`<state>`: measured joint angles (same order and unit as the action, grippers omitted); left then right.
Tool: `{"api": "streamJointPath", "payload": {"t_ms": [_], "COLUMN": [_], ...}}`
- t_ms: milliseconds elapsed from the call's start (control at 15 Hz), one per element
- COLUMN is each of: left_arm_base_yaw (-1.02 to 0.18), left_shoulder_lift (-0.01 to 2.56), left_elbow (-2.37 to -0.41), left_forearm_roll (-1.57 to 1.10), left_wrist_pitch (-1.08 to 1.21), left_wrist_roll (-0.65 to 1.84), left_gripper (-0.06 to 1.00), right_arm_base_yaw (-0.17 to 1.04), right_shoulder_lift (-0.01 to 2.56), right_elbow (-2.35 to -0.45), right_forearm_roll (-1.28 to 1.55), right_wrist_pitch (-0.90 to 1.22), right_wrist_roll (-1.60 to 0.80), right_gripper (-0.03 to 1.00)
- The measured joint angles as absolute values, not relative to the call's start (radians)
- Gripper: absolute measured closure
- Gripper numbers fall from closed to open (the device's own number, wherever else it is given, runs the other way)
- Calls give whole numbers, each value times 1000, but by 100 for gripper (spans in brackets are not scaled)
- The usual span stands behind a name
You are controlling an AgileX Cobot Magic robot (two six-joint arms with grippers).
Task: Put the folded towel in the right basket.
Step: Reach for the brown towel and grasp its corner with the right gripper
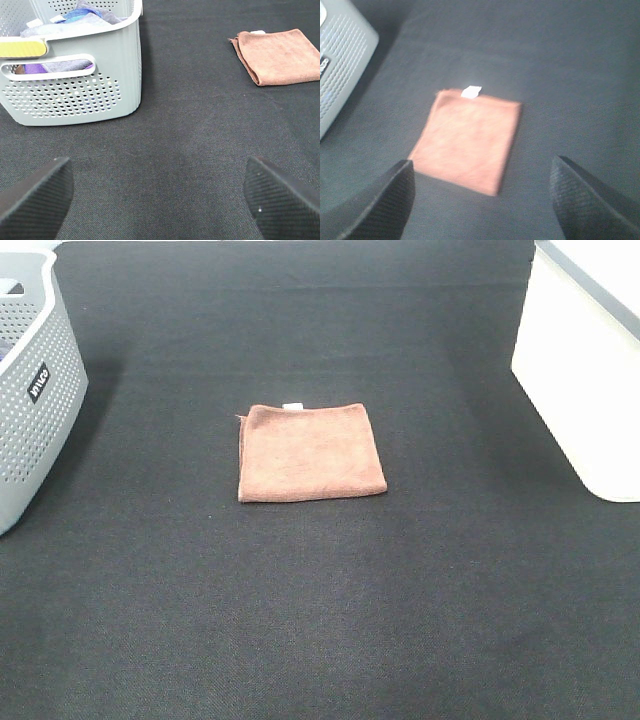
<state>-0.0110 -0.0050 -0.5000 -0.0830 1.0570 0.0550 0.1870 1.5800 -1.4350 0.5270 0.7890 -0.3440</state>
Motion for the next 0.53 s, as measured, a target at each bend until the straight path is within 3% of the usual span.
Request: {"api": "streamJointPath", "payload": {"t_ms": [533], "left_arm_base_yaw": [-11], "left_shoulder_lift": [-5], "left_elbow": [-500], "left_forearm_roll": [-83], "left_wrist_pitch": [1057], "left_wrist_roll": [55], "left_gripper": [7], "right_arm_base_yaw": [224], "right_shoulder_lift": [1978], "right_elbow": [-1471], "right_forearm_roll": [528], "right_wrist_pitch": [783], "right_wrist_roll": [-323], "right_gripper": [26]}}
